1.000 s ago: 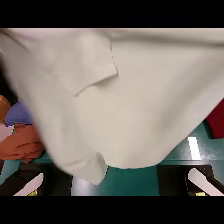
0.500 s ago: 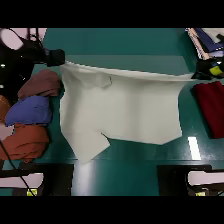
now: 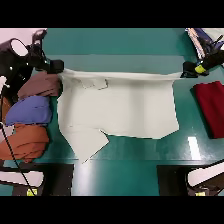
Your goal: Fold the shirts.
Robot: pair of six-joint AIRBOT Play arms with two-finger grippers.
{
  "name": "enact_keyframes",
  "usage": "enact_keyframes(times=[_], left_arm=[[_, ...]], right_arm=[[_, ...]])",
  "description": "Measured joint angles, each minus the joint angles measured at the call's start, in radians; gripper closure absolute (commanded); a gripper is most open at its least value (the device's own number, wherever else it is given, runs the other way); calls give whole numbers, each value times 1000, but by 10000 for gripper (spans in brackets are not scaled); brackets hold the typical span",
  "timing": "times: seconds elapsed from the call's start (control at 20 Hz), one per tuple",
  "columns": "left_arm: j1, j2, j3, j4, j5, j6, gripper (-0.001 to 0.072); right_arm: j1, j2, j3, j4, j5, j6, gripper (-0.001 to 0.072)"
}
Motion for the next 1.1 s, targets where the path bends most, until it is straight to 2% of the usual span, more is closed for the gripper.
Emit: enact_keyframes(times=[0.25,0.3,0.35,0.4,0.6,0.75,1.1], left_arm=[[3,-3,-150,-23,-6,43,681],[3,-3,-171,-25,1,45,638],[3,-3,-187,-26,8,43,362],[4,-3,-198,-24,10,32,167],[13,13,-209,-16,-42,-30,168],[23,88,-253,28,-119,-66,167],[28,445,-688,20,-193,-159,167]], right_arm=[[21,68,-215,17,-87,-2,690],[23,82,-255,32,-109,-3,586],[25,94,-286,48,-126,-3,354],[26,104,-310,65,-142,-3,273],[22,157,-358,112,-154,-4,273],[-3,225,-380,119,-103,-5,273],[-58,480,-587,130,-87,-21,274]])
